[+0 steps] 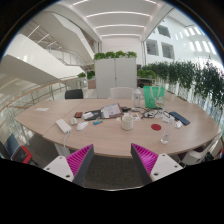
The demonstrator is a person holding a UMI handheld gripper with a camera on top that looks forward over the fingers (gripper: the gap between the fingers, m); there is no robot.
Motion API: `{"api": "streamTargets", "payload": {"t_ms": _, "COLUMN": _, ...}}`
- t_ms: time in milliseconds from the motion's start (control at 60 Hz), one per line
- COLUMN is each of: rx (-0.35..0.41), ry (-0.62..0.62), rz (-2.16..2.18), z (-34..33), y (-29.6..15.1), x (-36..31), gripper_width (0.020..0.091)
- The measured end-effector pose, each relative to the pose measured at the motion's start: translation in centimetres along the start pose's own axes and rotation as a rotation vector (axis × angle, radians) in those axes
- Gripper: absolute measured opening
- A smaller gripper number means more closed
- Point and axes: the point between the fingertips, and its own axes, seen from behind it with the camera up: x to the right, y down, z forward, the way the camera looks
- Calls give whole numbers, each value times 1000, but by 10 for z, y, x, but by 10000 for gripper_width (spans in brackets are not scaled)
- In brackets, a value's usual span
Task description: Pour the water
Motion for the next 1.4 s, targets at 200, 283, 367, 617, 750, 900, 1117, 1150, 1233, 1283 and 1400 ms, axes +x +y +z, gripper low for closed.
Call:
{"api": "streamTargets", "payload": {"t_ms": 200, "rx": 29, "ry": 19, "rz": -14, "z": -3, "y": 4, "x": -17, "gripper_width": 826}}
{"api": "streamTargets", "payload": {"t_ms": 283, "rx": 43, "ry": 43, "rz": 3, "z": 0, "y": 9, "x": -4, "gripper_width": 824}}
{"api": "streamTargets", "payload": {"t_ms": 367, "rx": 60, "ry": 76, "rz": 32, "z": 8, "y": 17, "x": 28, "gripper_width": 824}}
{"api": "streamTargets", "payload": {"t_ms": 617, "rx": 118, "ry": 178, "rz": 46, "z": 84, "y": 33, "x": 191, "gripper_width": 829}}
{"api": "streamTargets", "payload": {"t_ms": 750, "rx": 158, "ry": 208, "rz": 53, "z": 156, "y": 42, "x": 271, "gripper_width": 830}}
{"api": "streamTargets", "payload": {"t_ms": 900, "rx": 138, "ry": 251, "rz": 64, "z": 236, "y": 52, "x": 334, "gripper_width": 829}}
{"api": "streamTargets", "payload": {"t_ms": 1117, "rx": 150, "ry": 195, "rz": 30, "z": 300, "y": 47, "x": 344, "gripper_width": 657}}
{"api": "streamTargets", "payload": {"t_ms": 1150, "rx": 129, "ry": 185, "rz": 28, "z": 302, "y": 51, "x": 341, "gripper_width": 506}}
{"api": "streamTargets", "payload": {"t_ms": 1233, "rx": 127, "ry": 233, "rz": 53, "z": 303, "y": 50, "x": 347, "gripper_width": 450}}
{"api": "streamTargets", "payload": {"t_ms": 1283, "rx": 135, "ry": 274, "rz": 48, "z": 299, "y": 50, "x": 350, "gripper_width": 404}}
{"api": "streamTargets", "payload": {"t_ms": 1400, "rx": 121, "ry": 304, "rz": 67, "z": 303, "y": 51, "x": 352, "gripper_width": 307}}
